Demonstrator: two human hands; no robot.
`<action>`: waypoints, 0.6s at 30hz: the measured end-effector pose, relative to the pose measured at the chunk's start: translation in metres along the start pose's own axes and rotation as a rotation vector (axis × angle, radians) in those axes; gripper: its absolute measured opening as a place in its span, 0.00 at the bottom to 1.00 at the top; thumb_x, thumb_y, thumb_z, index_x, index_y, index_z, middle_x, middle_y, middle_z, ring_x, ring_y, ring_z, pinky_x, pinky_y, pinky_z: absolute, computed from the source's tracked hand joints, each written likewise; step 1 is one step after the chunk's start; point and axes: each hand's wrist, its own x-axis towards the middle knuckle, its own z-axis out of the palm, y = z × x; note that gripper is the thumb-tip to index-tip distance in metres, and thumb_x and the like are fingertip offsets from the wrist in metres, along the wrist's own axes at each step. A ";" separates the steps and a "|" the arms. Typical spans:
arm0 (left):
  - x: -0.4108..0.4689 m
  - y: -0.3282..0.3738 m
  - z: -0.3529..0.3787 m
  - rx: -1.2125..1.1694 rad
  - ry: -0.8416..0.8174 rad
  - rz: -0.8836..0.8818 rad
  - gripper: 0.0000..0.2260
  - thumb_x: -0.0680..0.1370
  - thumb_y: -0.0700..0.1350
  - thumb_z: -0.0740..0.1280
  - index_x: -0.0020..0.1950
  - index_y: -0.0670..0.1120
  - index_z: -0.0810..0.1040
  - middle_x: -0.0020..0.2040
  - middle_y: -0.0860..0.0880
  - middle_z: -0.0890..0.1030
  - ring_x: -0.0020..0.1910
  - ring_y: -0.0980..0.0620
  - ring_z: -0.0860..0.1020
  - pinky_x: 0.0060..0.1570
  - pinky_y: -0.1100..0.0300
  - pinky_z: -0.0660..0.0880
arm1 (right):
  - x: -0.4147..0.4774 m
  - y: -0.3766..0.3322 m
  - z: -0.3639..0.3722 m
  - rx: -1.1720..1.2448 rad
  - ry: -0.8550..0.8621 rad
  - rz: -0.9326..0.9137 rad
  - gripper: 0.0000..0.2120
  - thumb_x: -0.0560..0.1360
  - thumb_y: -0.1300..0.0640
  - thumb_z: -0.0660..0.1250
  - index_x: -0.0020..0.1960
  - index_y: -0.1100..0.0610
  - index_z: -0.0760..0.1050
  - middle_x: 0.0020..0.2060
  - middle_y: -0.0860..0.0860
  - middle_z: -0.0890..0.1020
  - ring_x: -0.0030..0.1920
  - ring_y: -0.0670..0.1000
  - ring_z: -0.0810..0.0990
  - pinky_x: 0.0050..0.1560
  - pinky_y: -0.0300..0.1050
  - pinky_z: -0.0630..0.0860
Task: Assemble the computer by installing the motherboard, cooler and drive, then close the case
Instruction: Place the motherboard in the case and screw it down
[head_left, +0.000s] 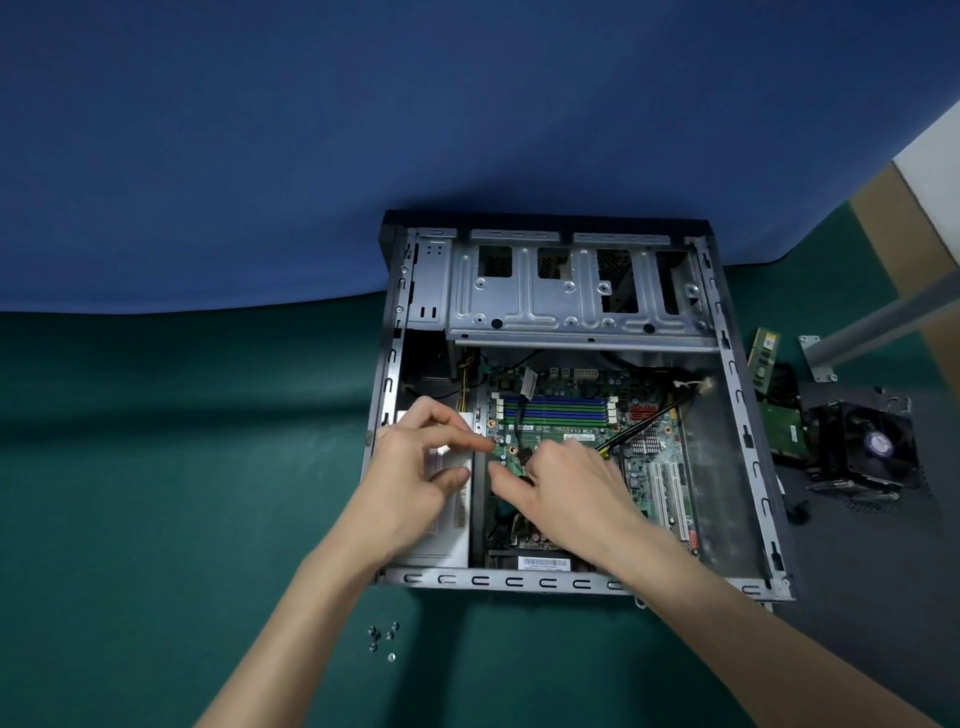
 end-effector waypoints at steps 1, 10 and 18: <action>0.000 0.000 0.001 0.005 0.006 0.004 0.14 0.71 0.31 0.71 0.50 0.47 0.84 0.49 0.51 0.73 0.49 0.61 0.74 0.50 0.69 0.68 | -0.001 0.001 0.001 -0.004 0.004 0.000 0.29 0.75 0.34 0.55 0.27 0.55 0.63 0.23 0.49 0.68 0.27 0.53 0.70 0.35 0.47 0.68; 0.003 0.001 0.007 0.201 -0.002 0.050 0.17 0.68 0.42 0.76 0.52 0.57 0.80 0.50 0.61 0.76 0.55 0.55 0.70 0.62 0.57 0.58 | 0.000 0.004 0.002 -0.017 0.027 0.031 0.28 0.77 0.37 0.56 0.26 0.55 0.65 0.23 0.49 0.69 0.25 0.51 0.69 0.31 0.46 0.67; 0.003 0.003 0.038 0.556 -0.007 0.162 0.39 0.56 0.68 0.74 0.63 0.57 0.68 0.45 0.64 0.69 0.52 0.57 0.57 0.50 0.59 0.50 | -0.004 -0.001 0.002 -0.049 0.001 0.011 0.24 0.81 0.45 0.49 0.30 0.53 0.62 0.28 0.49 0.70 0.36 0.59 0.72 0.40 0.50 0.66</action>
